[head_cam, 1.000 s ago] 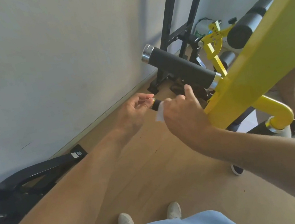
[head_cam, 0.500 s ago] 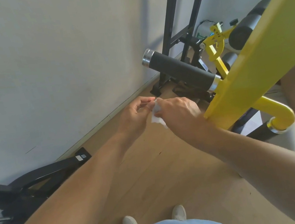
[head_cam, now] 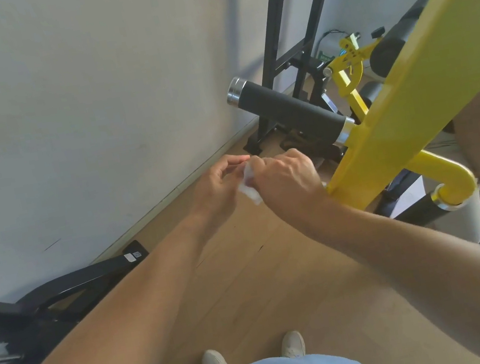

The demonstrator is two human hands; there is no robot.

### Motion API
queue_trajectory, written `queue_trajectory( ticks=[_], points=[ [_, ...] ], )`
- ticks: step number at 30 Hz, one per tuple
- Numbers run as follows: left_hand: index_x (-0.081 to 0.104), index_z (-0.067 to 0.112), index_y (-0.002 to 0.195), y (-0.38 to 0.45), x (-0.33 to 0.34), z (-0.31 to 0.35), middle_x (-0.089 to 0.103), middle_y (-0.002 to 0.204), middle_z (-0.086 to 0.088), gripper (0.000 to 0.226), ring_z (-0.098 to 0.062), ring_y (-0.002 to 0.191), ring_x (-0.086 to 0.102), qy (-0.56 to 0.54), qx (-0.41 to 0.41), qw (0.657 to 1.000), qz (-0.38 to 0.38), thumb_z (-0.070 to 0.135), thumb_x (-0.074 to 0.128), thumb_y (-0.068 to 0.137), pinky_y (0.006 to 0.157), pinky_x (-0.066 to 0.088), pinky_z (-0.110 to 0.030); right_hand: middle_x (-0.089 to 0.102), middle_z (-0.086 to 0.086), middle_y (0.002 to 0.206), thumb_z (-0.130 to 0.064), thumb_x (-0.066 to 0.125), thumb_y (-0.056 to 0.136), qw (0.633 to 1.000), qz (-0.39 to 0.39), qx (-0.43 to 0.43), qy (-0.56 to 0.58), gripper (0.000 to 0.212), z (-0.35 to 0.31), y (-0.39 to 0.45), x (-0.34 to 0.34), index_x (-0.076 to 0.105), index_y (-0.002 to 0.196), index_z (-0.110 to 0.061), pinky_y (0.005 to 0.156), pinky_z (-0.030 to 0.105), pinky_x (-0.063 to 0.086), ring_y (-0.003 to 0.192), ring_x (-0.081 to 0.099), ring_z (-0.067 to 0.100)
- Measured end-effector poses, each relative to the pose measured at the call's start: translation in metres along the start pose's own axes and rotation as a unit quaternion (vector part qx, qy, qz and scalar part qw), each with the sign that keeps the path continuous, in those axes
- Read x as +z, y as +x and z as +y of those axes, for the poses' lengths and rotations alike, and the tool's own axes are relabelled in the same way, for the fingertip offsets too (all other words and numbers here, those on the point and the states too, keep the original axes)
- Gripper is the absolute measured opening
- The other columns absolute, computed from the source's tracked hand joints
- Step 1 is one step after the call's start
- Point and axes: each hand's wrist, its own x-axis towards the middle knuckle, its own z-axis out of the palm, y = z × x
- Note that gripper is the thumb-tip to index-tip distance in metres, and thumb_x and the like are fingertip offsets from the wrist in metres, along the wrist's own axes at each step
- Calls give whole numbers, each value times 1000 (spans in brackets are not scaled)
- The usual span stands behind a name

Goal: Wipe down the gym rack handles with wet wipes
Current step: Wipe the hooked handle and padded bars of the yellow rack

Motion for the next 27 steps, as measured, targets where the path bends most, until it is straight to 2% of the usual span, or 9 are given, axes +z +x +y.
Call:
queue_trajectory(
  ticks=[2,7,9,11,13,17,20,24,27],
  points=[
    [65,42,111,0,-1,0,67,103,25,17,7,97,61,0,-1,1000,11,48,55,99,77,48,-16,67,-3,72,-29,62,96,999,1,17,28,17,-2,1,-2,66,87,-16,70,32,47,66,66,19],
    [67,39,114,0,-1,-1,65,104,19,20,2,101,57,-8,-6,1000,5,45,53,100,80,44,-11,66,7,79,-31,55,99,956,-133,1,-261,21,12,-44,-32,64,94,-13,92,42,41,82,64,26],
    [67,38,117,-1,2,-1,65,105,18,23,0,103,57,-8,-4,1000,-2,46,53,100,80,43,-11,70,11,84,-30,56,99,938,-164,-21,-303,24,13,-47,-33,67,100,-10,100,48,40,88,66,30],
    [67,38,116,-2,5,0,66,104,20,22,4,102,58,-10,0,1000,-4,45,54,100,82,44,-12,68,8,75,-24,59,97,958,-140,-20,-248,18,9,-39,-24,68,90,-9,96,47,44,75,66,27],
    [68,41,113,-3,7,1,70,104,19,20,5,101,61,-9,-2,1000,-10,48,56,99,85,47,-18,62,3,61,-19,64,90,984,-72,6,-161,16,1,-24,-18,64,75,-12,79,38,49,56,60,22],
    [67,47,109,-6,6,-1,72,103,24,19,6,96,65,-1,0,1000,-14,54,53,98,83,54,-23,67,-3,79,-24,55,98,998,-26,45,33,12,-7,-8,-9,60,91,-15,82,33,42,73,67,19],
    [69,42,111,-7,8,-2,71,101,21,18,8,97,61,-15,-7,1000,17,46,55,100,84,49,-17,67,3,70,-16,63,92,998,16,67,6,11,-3,-21,-19,66,83,-11,80,35,48,64,67,23],
    [70,31,118,-9,10,2,71,110,12,22,-1,105,61,-20,-17,998,49,34,58,101,92,48,-19,62,1,73,-14,55,97,997,-68,-4,-41,10,8,-48,-58,65,95,-14,64,30,44,64,59,24],
    [69,17,120,-9,1,18,72,116,2,24,-7,107,67,-22,17,996,89,12,66,96,89,52,-12,70,-4,77,-9,60,91,992,68,-73,81,18,7,-59,-85,70,99,-22,57,30,55,63,67,22]
  ],
)
